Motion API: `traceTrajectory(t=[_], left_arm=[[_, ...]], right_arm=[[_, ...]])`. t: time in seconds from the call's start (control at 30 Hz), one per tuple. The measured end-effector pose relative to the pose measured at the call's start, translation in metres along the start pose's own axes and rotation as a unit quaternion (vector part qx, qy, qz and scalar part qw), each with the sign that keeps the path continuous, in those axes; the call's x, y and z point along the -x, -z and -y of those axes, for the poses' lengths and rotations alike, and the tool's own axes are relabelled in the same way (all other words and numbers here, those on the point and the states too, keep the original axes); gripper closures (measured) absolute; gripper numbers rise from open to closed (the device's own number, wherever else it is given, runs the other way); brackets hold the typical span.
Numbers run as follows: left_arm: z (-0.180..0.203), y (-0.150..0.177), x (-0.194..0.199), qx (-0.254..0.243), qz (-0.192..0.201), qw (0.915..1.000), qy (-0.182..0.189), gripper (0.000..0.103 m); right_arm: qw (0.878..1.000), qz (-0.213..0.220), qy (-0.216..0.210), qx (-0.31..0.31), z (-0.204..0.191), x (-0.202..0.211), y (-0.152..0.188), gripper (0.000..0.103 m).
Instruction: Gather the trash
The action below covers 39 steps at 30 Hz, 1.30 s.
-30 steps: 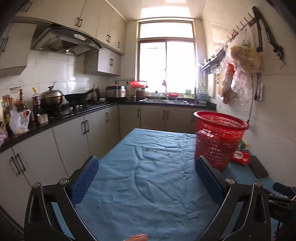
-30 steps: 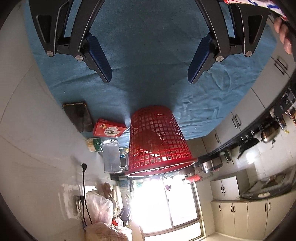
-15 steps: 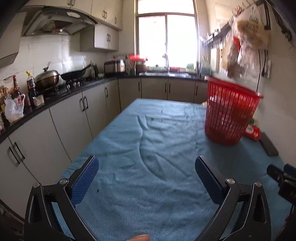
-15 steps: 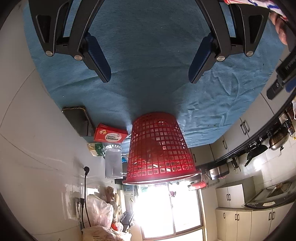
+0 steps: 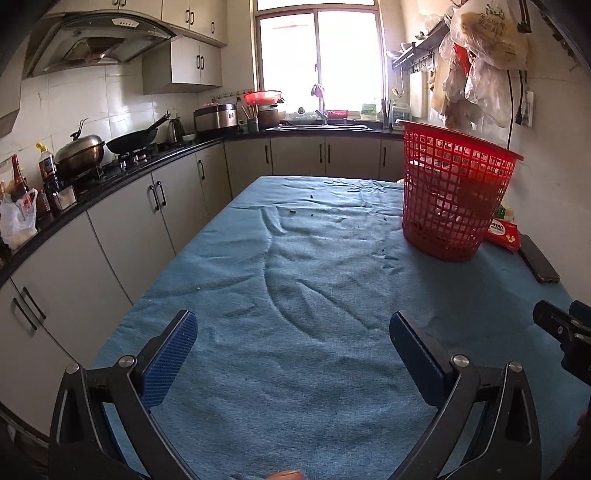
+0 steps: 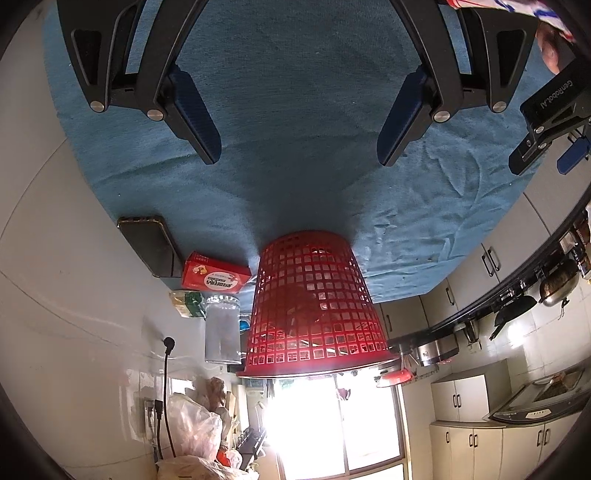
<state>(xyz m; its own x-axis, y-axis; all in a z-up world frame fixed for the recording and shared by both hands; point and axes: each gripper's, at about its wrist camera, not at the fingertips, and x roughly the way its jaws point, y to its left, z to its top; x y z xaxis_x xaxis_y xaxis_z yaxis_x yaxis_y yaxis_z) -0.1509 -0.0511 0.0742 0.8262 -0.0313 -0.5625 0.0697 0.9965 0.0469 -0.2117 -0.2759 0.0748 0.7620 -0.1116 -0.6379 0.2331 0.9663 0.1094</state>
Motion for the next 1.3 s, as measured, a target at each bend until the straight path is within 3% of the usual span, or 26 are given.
traceTrajectory(t=[0.3,0.63,1.3], left_arm=[[-0.001,0.001,-0.013,0.008,-0.033,0.9994,-0.008,0.000],[0.005,0.004,-0.015,-0.013,-0.034,0.9990,-0.024,0.000],[0.010,0.012,-0.021,-0.023,-0.058,0.9980,-0.003,0.000]], right_arm=[[1.000,-0.004,-0.002,0.000,0.000,-0.003,0.001,0.013],[1.000,-0.007,-0.003,0.003,-0.002,-0.004,0.004,0.013],[1.000,-0.012,-0.005,0.003,-0.005,-0.008,0.008,0.012]])
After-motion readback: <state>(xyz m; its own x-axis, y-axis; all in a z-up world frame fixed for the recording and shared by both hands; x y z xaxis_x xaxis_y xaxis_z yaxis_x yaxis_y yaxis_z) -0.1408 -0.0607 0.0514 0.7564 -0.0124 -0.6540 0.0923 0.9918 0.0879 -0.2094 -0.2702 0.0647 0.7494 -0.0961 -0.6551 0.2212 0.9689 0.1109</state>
